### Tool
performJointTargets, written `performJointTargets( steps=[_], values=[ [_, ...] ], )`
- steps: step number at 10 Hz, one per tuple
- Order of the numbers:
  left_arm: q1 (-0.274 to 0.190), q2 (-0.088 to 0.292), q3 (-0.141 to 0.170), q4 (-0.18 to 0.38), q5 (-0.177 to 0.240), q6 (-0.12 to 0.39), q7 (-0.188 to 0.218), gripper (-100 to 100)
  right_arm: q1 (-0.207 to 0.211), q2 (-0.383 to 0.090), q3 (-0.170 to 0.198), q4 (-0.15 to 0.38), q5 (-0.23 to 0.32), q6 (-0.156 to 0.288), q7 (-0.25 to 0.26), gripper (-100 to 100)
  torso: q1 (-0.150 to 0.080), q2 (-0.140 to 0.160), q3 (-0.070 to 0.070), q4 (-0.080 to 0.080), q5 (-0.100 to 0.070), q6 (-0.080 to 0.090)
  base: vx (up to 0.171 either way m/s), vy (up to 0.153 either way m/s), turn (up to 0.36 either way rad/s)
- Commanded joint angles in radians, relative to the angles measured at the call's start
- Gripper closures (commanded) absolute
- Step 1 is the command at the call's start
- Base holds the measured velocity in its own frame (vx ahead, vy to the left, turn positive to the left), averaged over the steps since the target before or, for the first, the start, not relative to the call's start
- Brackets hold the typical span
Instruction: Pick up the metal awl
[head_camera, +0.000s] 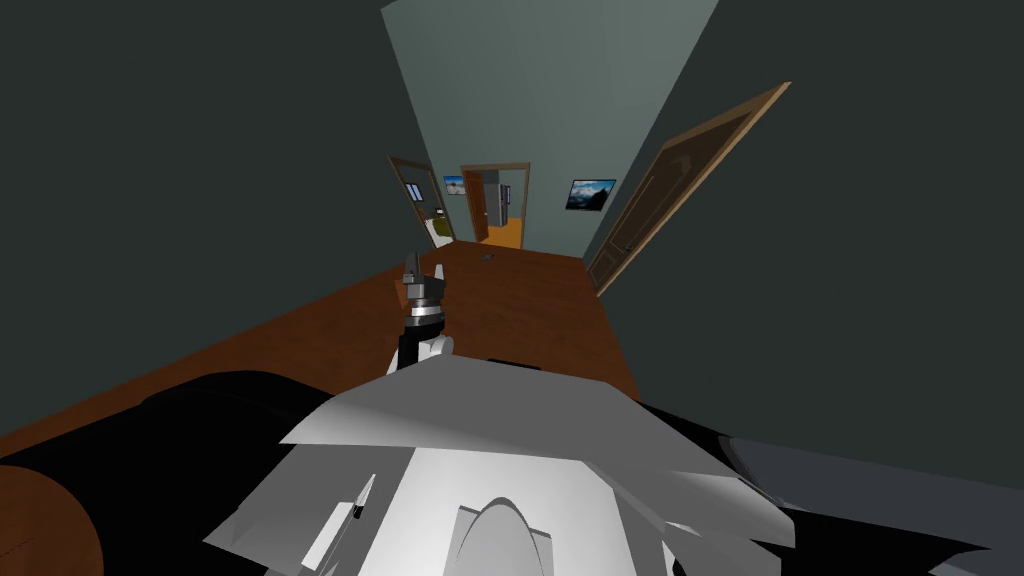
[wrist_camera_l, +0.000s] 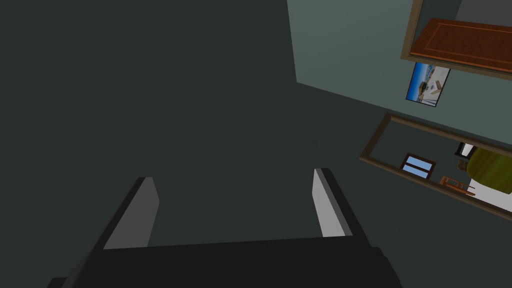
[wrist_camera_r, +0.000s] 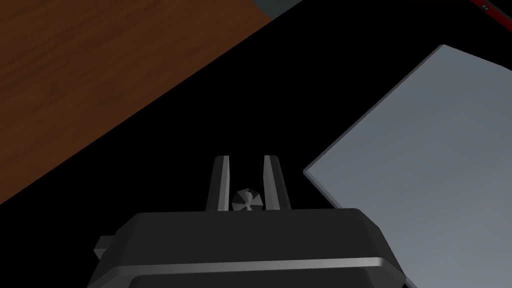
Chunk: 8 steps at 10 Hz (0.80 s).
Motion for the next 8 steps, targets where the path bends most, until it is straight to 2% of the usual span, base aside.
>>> performJointTargets(
  steps=[1, 3, 4, 6, 8],
  values=[
    [0.0, 0.0, 0.0, 0.0, 0.0, 0.0, 0.0, 0, -0.012, 0.01, -0.005, 0.005, -0.006, 0.018, 0.05, 100, 0.0, 0.0, 0.0, 0.0, 0.0, 0.0, -0.039, 0.002, 0.004],
    [0.0, 0.0, 0.0, 0.0, 0.0, 0.0, 0.0, 0, -0.012, 0.01, -0.005, 0.005, -0.006, 0.018, 0.093, 100, -0.001, -0.002, -0.002, -0.001, -0.002, 0.001, -0.005, 0.001, 0.003],
    [0.0, 0.0, 0.0, 0.0, 0.0, 0.0, 0.0, 0, -0.054, 0.027, -0.047, -0.024, -0.054, 0.07, 0.133, 100, -0.001, -0.003, -0.002, -0.002, -0.002, 0.001, -0.065, 0.004, -0.154],
    [0.0, 0.0, 0.0, 0.0, 0.0, 0.0, 0.0, 0, -0.054, 0.027, -0.047, -0.024, -0.054, 0.082, 0.172, 100, -0.003, 0.001, 0.0, -0.001, -0.003, 0.002, -0.063, 0.005, -0.023],
    [0.0, 0.0, 0.0, 0.0, 0.0, 0.0, 0.0, 0, -0.054, 0.027, -0.047, -0.024, -0.054, 0.082, 0.207, 100, -0.004, -0.002, -0.002, -0.002, -0.004, 0.002, -0.006, 0.002, 0.001]
  ],
)
